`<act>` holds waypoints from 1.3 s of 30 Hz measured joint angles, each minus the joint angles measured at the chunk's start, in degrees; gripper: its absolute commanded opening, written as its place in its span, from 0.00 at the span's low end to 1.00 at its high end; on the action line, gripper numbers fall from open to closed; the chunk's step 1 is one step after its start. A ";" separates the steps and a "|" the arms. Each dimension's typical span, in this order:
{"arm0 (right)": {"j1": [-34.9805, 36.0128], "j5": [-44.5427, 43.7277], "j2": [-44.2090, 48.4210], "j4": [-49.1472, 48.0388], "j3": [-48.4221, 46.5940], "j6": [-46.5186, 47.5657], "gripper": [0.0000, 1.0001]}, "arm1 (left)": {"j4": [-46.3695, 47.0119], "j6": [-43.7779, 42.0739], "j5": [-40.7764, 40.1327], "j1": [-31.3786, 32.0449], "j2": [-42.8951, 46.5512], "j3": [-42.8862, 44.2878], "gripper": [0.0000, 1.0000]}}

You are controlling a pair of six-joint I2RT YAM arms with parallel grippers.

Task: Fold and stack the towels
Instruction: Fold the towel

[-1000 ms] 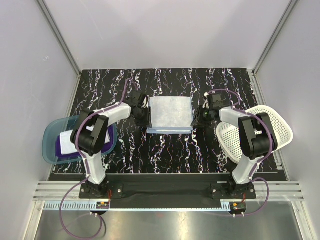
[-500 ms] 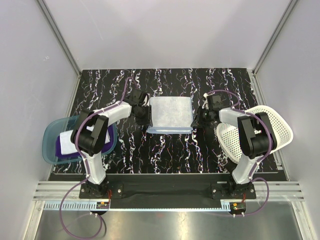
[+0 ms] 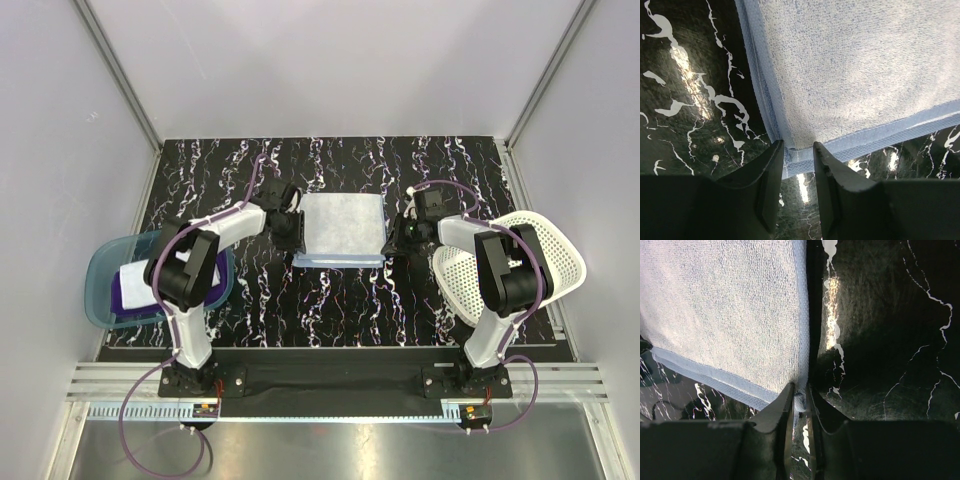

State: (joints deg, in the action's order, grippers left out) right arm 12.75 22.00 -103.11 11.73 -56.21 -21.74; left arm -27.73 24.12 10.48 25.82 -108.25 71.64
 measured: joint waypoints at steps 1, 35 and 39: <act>0.00 0.00 0.00 0.00 0.00 0.00 0.22 | 0.00 0.04 -0.11 0.00 -0.26 0.00 0.35; 0.00 0.09 0.68 4.74 -2.75 -0.33 0.00 | -7.06 0.85 -1.77 0.11 -1.75 5.66 0.00; 0.00 0.17 1.77 6.10 -3.41 -0.37 0.00 | -8.66 0.83 -1.97 0.17 -1.73 6.27 0.00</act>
State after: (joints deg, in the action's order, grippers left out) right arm 12.75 22.17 -101.34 17.82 -59.61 -22.11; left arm -36.38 24.95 8.51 26.00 -109.97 77.91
